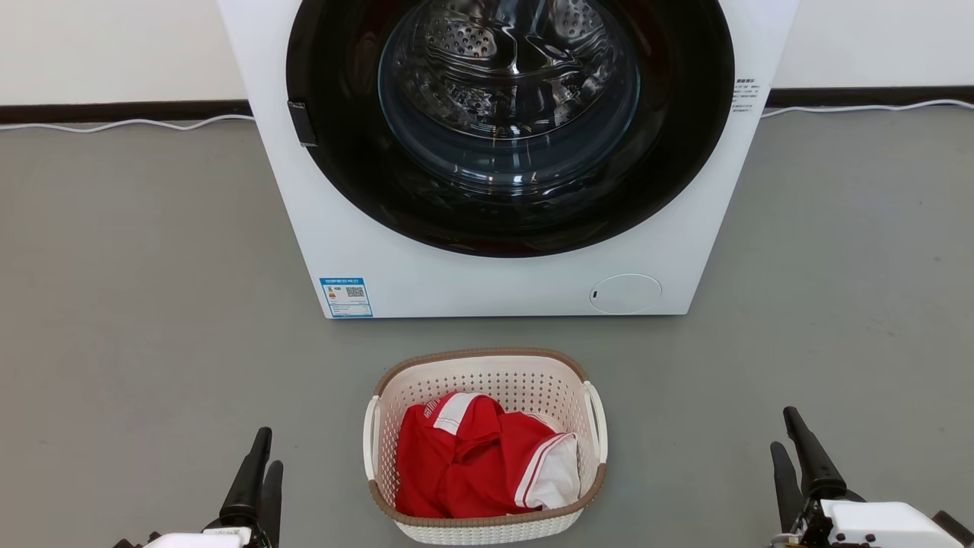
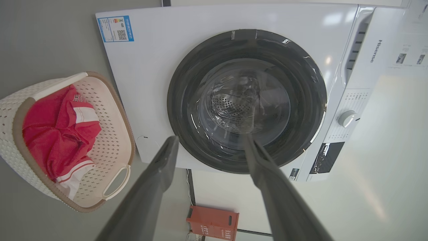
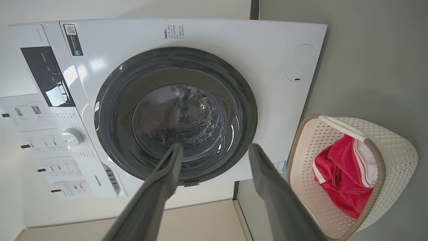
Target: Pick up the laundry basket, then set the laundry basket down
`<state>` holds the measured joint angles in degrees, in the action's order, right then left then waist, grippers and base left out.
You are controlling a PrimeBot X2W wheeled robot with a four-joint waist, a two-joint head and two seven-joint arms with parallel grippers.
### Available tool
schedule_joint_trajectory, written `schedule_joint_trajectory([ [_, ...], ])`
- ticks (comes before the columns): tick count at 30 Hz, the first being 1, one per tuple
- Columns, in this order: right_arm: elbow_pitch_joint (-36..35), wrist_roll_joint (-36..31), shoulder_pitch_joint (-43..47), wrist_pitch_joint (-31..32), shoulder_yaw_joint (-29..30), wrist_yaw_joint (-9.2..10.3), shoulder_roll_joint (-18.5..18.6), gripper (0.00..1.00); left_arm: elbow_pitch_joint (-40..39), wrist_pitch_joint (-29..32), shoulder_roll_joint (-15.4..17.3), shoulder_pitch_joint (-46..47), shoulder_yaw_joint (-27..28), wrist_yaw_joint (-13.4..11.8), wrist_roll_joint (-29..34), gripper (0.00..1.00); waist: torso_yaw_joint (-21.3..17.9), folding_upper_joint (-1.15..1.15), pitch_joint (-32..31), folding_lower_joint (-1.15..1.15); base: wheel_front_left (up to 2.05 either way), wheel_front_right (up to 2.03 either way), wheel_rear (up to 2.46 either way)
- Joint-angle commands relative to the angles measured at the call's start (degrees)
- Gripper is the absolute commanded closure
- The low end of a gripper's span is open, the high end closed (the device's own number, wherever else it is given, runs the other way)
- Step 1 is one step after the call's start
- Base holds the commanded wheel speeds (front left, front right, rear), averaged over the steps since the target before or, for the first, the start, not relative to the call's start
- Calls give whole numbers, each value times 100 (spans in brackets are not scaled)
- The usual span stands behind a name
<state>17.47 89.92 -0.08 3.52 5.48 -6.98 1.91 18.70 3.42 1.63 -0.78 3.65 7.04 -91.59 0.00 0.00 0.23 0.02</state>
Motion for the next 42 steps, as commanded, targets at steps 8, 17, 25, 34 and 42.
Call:
schedule_joint_trajectory([
  [8, -246, -1036, -159, -198, -9, -14, 53, 0, -126, -190, 36, 198, 109, 11, 757, 0, 0, 0, 6, -2, 0, 0, 0],
  [17, -349, -2155, -151, -349, -68, -18, 57, 0, -163, -342, 44, 213, 178, 3, 1618, 0, 4, 0, -14, -2, 0, 0, 0],
  [25, -383, -3076, -156, -467, -150, -20, 61, 0, -164, -459, 50, 185, 175, -40, 2431, 0, 1, 0, -24, -2, 0, 0, 0],
  [34, -327, -4016, -218, -619, -290, -24, 121, 0, -225, -611, 59, 127, 211, -110, 3549, 0, -29, 0, -44, -2, 0, 0, 0],
  [42, -305, -4662, -239, -754, -388, -27, 148, 0, -316, -746, 81, 62, 227, -157, 4275, 0, -36, 0, -72, -2, 0, 0, 0],
])
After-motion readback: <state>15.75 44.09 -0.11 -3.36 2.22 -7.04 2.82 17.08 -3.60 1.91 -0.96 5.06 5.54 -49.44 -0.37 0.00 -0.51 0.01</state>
